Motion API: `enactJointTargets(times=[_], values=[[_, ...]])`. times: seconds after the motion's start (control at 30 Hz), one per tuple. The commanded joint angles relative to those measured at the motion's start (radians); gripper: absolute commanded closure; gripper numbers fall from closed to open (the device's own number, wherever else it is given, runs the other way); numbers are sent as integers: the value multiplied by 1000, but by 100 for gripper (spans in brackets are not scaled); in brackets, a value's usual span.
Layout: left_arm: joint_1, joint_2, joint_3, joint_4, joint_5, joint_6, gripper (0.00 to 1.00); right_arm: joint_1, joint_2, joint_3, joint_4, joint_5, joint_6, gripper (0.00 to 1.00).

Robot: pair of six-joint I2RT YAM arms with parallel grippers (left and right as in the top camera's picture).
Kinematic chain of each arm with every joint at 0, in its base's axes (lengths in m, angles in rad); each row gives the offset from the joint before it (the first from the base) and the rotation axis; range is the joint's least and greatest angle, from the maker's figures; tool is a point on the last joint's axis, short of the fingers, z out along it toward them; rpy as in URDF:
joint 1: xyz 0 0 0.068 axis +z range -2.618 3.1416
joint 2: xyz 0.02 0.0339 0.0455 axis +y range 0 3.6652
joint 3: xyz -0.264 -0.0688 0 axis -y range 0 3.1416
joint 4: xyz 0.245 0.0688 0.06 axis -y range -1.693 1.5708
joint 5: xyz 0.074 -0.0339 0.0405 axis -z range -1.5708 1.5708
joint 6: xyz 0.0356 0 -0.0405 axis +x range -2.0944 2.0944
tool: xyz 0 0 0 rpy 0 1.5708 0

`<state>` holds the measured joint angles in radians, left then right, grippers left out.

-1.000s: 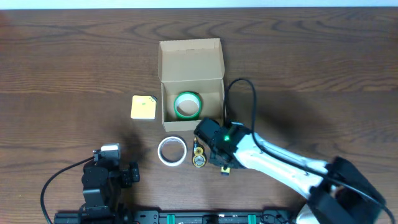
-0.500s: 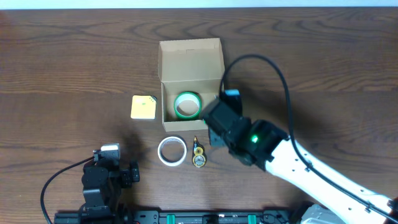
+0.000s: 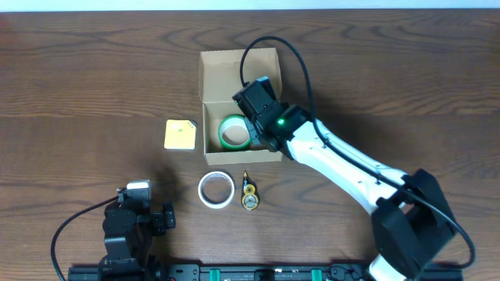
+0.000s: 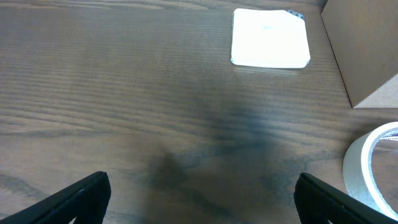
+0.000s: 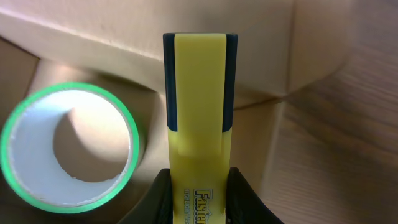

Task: Pack container
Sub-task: 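Lower the highlighter into the box beside the tape and release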

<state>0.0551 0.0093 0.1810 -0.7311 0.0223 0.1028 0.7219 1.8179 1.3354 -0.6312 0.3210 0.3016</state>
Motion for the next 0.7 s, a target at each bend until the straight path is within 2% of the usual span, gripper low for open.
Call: enactJointTargets(times=[0.0,0.4,0.53,0.67], values=[[-5,-5,-18,-13,-4,6,5,4,19,25,-1,-19,-23,99],[-5,-5,-18,-13,-4,6,5,6,57,24,-27,-97,-23,99],[-5,-5,-18,-13,-4,6,5,6,59,24,-27,-97,-27,88],[-5,-5,-18,-13,-4,6,5,6,59,24,-23,-97,-30,85]])
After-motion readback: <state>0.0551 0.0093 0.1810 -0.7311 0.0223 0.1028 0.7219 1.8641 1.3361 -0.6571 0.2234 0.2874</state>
